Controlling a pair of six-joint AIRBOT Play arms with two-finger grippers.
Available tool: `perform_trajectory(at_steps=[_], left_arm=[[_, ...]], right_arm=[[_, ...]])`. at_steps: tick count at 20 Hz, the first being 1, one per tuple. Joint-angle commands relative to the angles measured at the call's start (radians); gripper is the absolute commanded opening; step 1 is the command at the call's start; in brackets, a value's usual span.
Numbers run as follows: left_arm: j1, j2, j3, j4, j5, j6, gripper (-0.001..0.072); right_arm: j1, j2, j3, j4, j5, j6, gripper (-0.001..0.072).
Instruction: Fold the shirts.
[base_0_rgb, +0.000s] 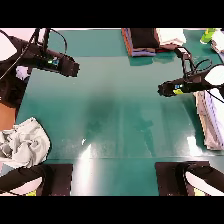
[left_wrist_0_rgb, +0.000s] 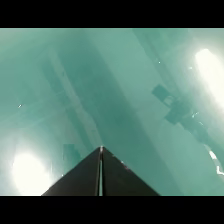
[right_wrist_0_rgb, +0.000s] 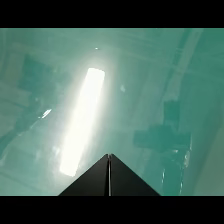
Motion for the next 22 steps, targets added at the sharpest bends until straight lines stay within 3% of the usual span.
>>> perform_trajectory(at_steps=[1, 11, 14, 17, 19, 22], left_arm=[[0.0, 0.0, 0.0, 0.0, 0.0, 0.0, 0.0027], [0.0, 0.0, 0.0, 0.0, 0.001, 0.0, 0.0027], [0.0, 0.001, 0.003, 0.018, 0.082, 0.001, 0.0027], [0.061, 0.019, 0.005, 0.194, -0.154, -0.069, 0.0027], [0.181, 0.075, -0.05, 0.225, -0.312, -0.079, 0.0027], [0.354, 0.248, -0.245, 0.246, -0.315, -0.079, 0.0027]], right_arm=[[0.001, -0.001, -0.001, 0.002, 0.0, 0.0, 0.0022], [0.001, -0.001, -0.001, 0.002, 0.005, 0.001, 0.0022], [0.001, -0.001, -0.001, 0.002, 0.011, 0.001, 0.0022], [0.001, -0.001, -0.001, 0.001, 0.01, 0.0, 0.0022], [0.001, -0.001, -0.001, 0.002, 0.012, 0.0, 0.0022], [0.001, -0.001, -0.001, 0.002, 0.021, 0.0, 0.0022]])
